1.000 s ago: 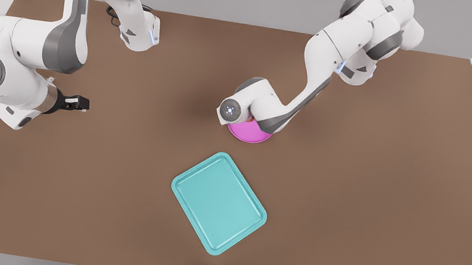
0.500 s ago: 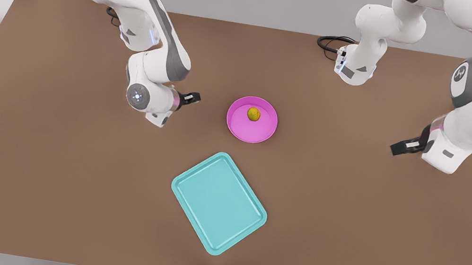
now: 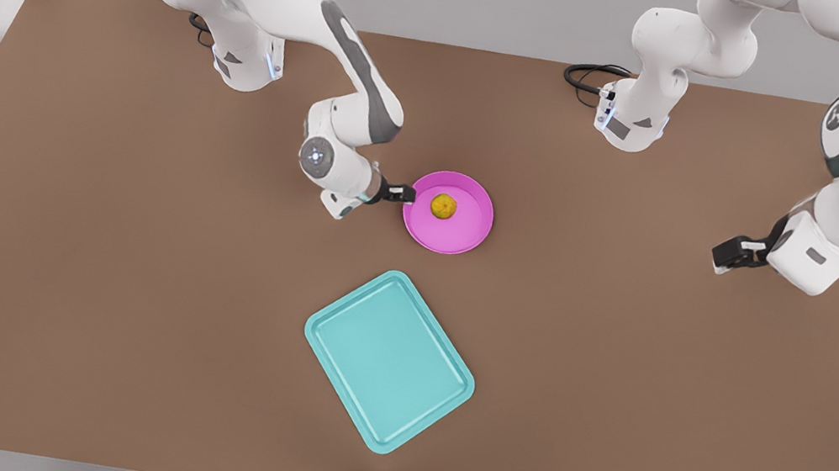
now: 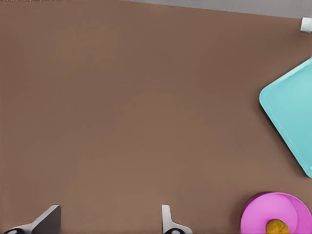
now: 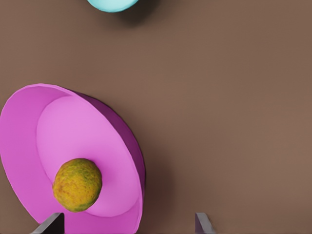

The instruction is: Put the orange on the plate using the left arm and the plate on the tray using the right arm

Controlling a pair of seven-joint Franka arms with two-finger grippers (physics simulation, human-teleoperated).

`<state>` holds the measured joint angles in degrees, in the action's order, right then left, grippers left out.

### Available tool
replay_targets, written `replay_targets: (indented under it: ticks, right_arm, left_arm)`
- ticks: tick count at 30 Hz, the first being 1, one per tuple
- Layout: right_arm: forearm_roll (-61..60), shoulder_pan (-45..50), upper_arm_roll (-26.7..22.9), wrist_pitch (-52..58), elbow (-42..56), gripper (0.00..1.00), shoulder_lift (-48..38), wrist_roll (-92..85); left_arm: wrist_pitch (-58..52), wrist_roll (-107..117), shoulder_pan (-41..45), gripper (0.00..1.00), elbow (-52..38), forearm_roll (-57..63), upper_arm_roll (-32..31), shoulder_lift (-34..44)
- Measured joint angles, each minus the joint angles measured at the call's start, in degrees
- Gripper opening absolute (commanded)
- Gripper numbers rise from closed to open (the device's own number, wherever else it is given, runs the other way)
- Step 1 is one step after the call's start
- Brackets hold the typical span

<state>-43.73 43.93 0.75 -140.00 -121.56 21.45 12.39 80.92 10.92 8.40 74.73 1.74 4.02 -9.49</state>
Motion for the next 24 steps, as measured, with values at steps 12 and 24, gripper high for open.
replay_targets:
  ticks: [12, 24]
  right_arm:
    - [-1.56, -0.06, 3.32, -5.02, 5.53, 1.0, 9.24, 6.61]
    - [-2.32, -0.83, 3.57, -6.27, 6.01, 0.24, 11.02, 8.39]
  left_arm:
    - [-1.07, -4.71, 0.06, 1.0, 0.0, -0.01, 0.15, 0.44]
    - [-1.86, -7.13, 0.12, 1.0, -0.08, -0.04, 0.23, 0.74]
